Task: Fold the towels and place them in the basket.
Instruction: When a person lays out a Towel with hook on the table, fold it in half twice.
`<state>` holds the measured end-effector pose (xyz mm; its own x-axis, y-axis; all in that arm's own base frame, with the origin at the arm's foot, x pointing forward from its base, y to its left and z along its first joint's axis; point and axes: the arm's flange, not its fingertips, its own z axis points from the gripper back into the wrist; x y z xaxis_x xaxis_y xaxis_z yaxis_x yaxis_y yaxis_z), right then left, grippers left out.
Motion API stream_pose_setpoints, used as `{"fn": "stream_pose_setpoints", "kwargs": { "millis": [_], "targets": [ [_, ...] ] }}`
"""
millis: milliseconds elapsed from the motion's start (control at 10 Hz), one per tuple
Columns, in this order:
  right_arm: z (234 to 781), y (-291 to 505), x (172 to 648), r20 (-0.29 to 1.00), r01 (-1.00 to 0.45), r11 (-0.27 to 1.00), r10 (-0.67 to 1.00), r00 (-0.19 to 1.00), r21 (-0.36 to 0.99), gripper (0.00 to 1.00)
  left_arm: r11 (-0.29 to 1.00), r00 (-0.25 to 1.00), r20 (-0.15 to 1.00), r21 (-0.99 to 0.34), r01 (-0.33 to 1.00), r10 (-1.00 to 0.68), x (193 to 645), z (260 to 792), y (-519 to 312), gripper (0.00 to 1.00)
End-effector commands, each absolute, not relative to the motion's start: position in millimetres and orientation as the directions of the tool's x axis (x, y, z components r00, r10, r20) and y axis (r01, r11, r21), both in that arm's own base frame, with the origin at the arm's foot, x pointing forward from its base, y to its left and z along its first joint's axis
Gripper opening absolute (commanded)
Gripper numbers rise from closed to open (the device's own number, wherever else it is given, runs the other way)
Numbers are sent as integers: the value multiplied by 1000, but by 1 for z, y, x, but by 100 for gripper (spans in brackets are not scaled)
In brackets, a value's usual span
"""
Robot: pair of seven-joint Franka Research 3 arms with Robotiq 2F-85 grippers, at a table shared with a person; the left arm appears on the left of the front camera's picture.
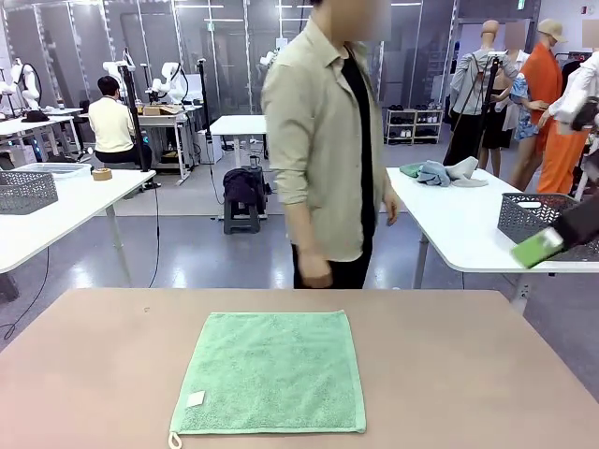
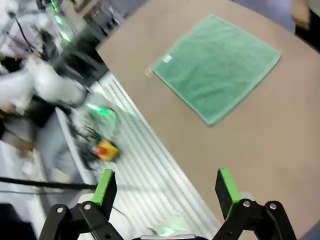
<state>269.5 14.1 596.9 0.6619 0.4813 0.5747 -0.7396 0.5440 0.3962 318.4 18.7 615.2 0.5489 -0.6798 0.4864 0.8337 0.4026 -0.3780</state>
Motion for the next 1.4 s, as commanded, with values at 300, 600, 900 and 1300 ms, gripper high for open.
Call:
{"fn": "stream_pose_setpoints", "kwargs": {
  "millis": [300,600,900,1300],
  "targets": [
    [546,38,275,507,-903,423,795,332,-73,100,116,59,387,125,985,-920,297,563,-9,100],
    [558,44,275,521,-903,429,779,350,-36,100,114,85,378,55,992,-922,302,578,-12,100],
    [558,44,275,521,-903,429,779,350,-36,100,114,85,378,55,992,-922,302,578,-12,100],
    [567,64,271,444,-923,363,853,274,-127,100,89,42,260,170,981,-965,297,596,-42,100]
  ]
}}
